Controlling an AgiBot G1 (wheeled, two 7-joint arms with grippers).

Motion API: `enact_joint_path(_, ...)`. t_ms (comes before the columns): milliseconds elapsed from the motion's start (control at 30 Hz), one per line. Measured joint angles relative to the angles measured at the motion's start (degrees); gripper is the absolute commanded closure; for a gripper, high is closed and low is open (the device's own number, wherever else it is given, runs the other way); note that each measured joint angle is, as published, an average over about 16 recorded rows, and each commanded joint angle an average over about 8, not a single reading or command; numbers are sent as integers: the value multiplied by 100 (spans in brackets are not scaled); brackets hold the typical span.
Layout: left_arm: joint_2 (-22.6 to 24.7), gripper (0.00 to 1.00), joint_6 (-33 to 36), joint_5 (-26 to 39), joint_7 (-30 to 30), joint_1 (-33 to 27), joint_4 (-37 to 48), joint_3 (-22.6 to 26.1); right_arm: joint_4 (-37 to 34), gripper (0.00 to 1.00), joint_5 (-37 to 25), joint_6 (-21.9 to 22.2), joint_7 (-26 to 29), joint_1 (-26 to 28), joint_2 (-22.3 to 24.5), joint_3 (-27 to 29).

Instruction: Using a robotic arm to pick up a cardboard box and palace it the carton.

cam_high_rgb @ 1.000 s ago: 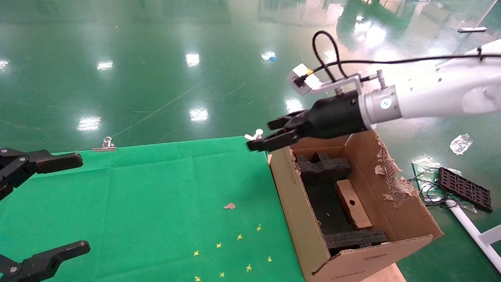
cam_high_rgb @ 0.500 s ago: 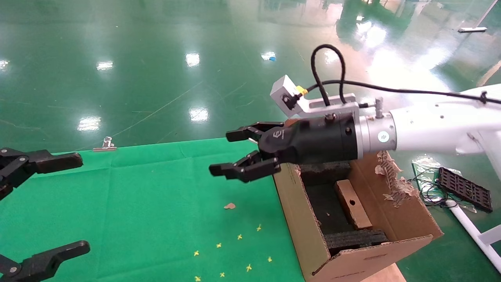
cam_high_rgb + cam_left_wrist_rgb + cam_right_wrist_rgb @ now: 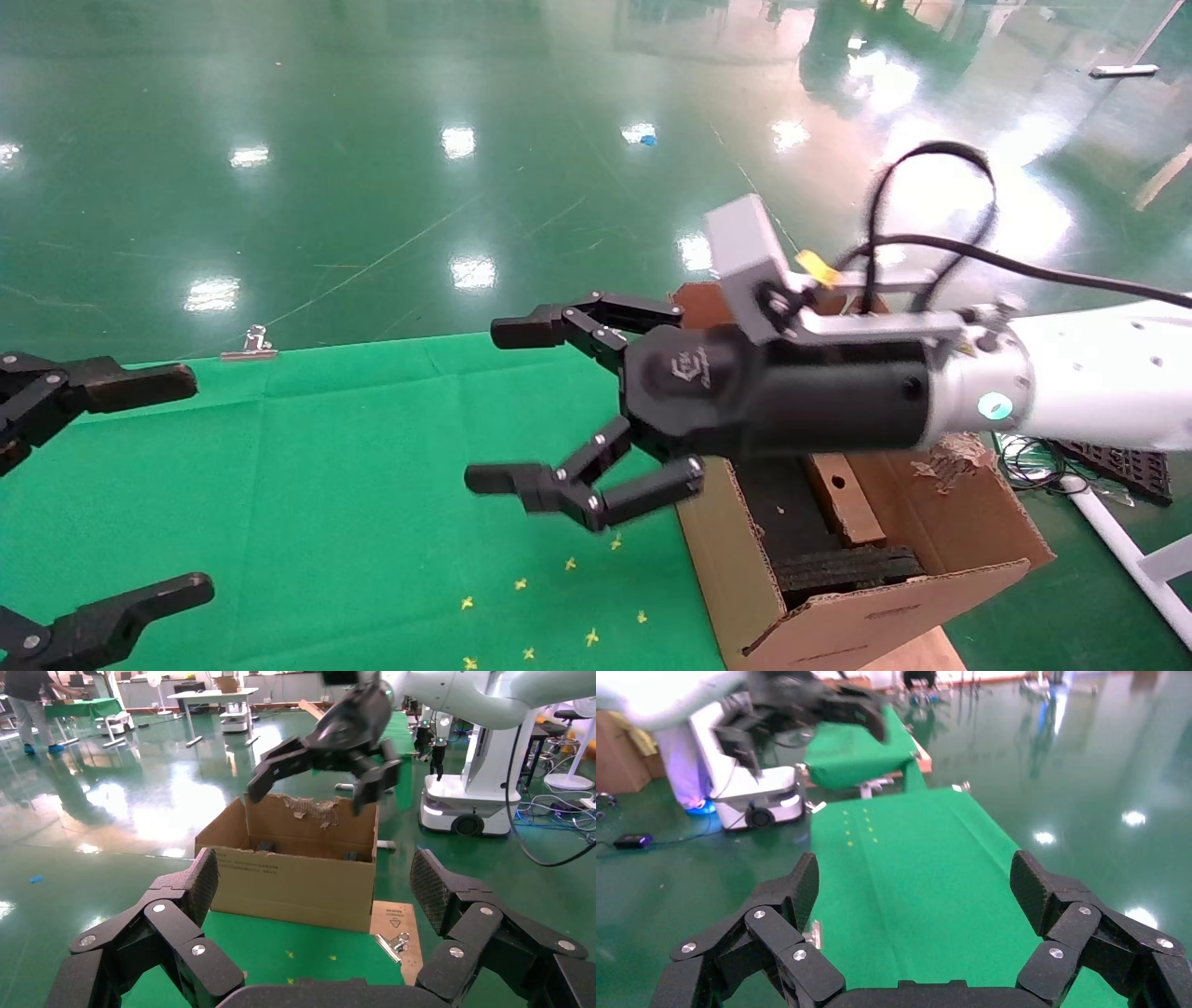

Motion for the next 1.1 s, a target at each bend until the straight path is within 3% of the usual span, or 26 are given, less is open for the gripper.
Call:
enact_joint_path(400, -1, 0, -2, -2, 1, 1, 1, 3, 833, 0, 378, -158, -368, -882, 202, 1010)
enact_joint_path(1100, -1, 0, -3, -3, 1, 1, 2, 2, 763, 0, 346, -144, -352, -806, 190, 921)
